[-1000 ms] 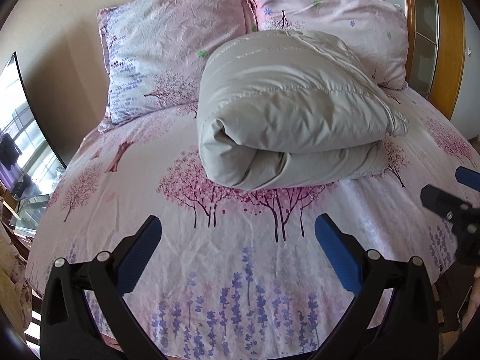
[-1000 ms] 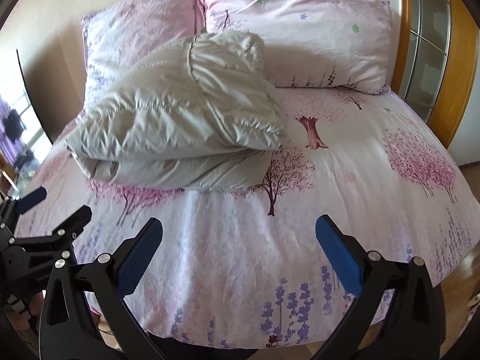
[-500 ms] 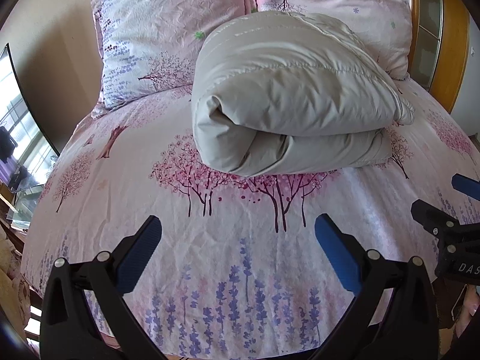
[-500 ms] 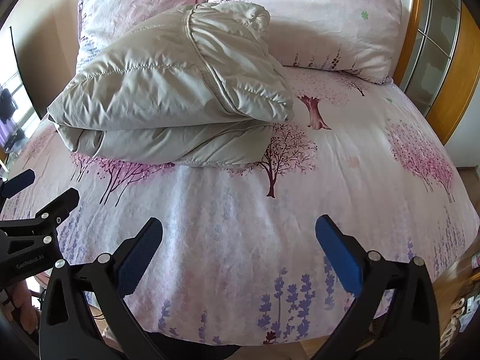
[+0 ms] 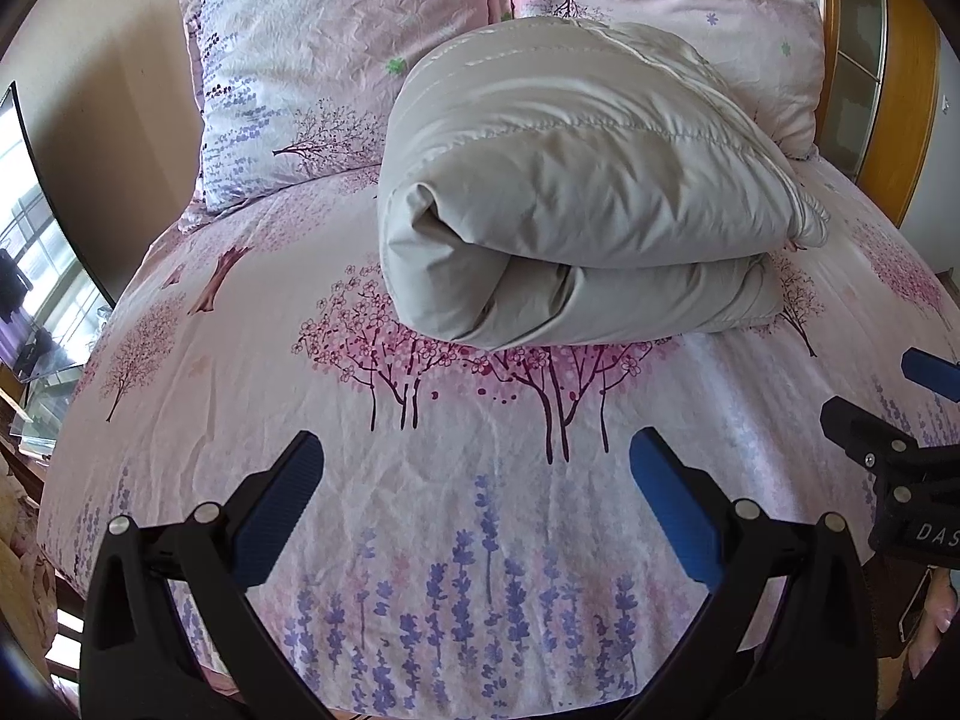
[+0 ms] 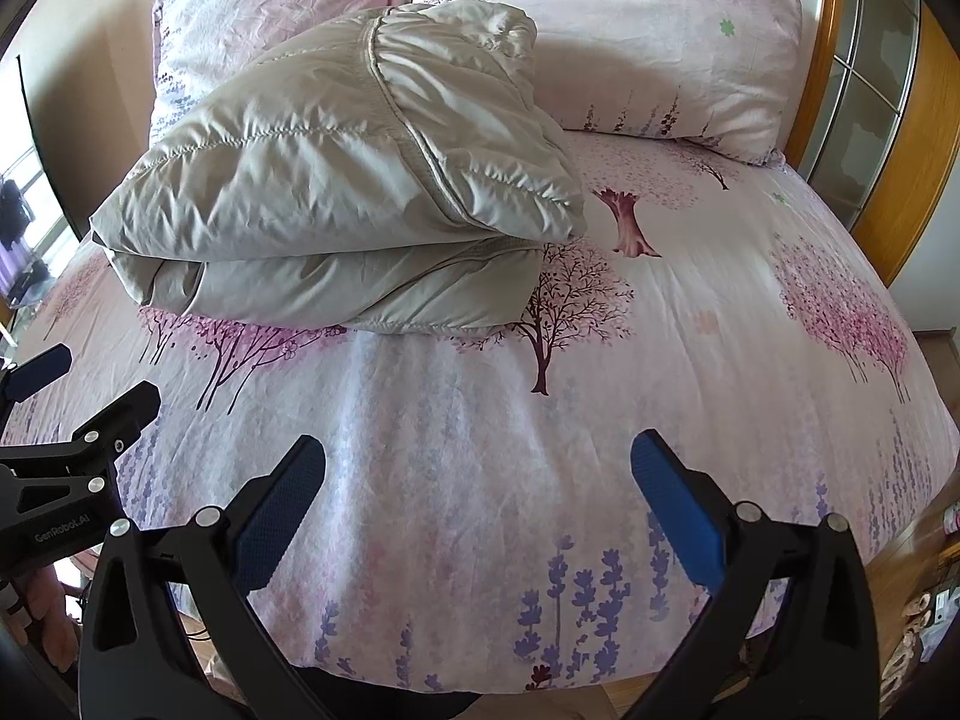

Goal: Fold large clothes

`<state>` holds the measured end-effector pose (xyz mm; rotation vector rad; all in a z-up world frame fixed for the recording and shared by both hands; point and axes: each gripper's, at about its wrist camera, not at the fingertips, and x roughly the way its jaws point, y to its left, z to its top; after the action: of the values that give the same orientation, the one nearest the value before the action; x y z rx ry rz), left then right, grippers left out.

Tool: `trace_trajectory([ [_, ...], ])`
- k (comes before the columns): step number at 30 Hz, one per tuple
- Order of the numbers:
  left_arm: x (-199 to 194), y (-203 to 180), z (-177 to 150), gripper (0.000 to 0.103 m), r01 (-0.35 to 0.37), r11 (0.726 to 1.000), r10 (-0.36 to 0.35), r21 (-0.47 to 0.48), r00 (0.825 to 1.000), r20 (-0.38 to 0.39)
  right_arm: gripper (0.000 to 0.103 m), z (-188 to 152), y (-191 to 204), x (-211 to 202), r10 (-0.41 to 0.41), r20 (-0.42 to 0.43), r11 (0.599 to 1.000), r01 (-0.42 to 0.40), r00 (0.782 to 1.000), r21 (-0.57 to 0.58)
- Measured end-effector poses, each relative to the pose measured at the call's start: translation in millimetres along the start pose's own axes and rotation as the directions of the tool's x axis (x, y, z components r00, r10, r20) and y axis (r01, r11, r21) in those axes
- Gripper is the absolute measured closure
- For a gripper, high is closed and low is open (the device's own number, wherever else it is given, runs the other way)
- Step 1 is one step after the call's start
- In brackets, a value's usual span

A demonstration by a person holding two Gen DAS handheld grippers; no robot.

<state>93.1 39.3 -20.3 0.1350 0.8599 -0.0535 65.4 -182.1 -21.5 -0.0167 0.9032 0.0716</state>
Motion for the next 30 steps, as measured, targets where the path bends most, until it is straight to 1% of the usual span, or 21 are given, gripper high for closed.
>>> trace_trajectory([
  [30, 4.4, 1.4, -0.1, 0.002, 0.015, 1.000, -0.015, -0.017, 1.000, -0.002, 0.001, 0.3, 2.4, 4.7, 0.002, -0.006, 1.000, -0.002, 1.000, 0.012],
])
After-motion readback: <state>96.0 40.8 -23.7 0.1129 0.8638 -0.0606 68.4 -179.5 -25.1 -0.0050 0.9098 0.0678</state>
